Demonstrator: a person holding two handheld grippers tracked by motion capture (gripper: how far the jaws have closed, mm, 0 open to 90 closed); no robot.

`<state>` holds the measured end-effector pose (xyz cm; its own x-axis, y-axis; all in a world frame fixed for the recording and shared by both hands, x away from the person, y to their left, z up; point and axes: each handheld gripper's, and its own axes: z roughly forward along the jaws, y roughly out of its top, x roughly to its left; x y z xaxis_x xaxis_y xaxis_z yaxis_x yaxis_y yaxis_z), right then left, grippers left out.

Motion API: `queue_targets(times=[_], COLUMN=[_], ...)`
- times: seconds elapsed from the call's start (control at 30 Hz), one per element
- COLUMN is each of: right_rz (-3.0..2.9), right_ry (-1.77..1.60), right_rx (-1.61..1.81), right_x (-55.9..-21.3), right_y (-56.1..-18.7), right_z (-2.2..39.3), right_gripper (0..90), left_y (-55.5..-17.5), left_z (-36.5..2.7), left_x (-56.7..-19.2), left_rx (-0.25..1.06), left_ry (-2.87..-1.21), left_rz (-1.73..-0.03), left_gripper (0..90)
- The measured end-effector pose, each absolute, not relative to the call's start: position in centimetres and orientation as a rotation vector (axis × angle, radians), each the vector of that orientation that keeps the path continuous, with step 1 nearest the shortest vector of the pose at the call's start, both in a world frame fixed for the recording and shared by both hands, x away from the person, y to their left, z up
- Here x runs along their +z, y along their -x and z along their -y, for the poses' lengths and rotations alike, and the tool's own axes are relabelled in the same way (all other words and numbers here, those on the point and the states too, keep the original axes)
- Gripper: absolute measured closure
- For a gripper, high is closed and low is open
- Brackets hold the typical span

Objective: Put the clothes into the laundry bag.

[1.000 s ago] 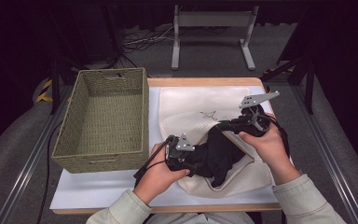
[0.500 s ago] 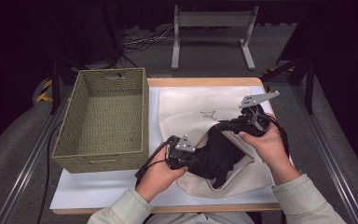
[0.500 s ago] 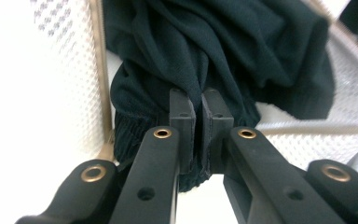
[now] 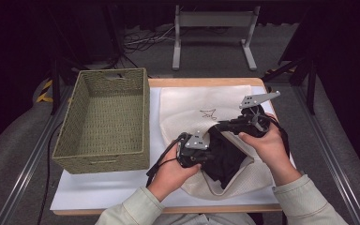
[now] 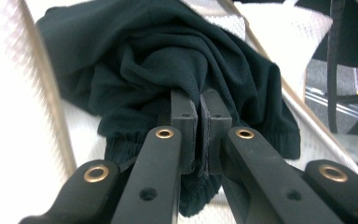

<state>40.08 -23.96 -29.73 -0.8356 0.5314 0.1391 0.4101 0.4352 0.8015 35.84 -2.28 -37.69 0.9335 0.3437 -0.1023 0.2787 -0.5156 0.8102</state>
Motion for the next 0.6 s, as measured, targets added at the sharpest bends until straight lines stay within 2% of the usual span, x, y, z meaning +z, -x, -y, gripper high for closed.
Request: queue_targets(times=[0.43, 0.6], right_rz=[-2.54, -2.537], right_ry=[-0.842, -0.845], right_rx=[1.376, 1.378], right_x=[-29.7, -29.8], right_y=[-40.0, -40.0], right_z=[24.1, 24.3], right_gripper=[88.1, 88.1], left_y=[-36.2, -36.7], left_z=[5.5, 6.6], left_x=[-37.3, -38.6], left_rx=[0.114, 0.087], left_ry=[-2.08, -2.114], left_rz=[-0.379, -0.388], left_gripper=[87.3, 87.2])
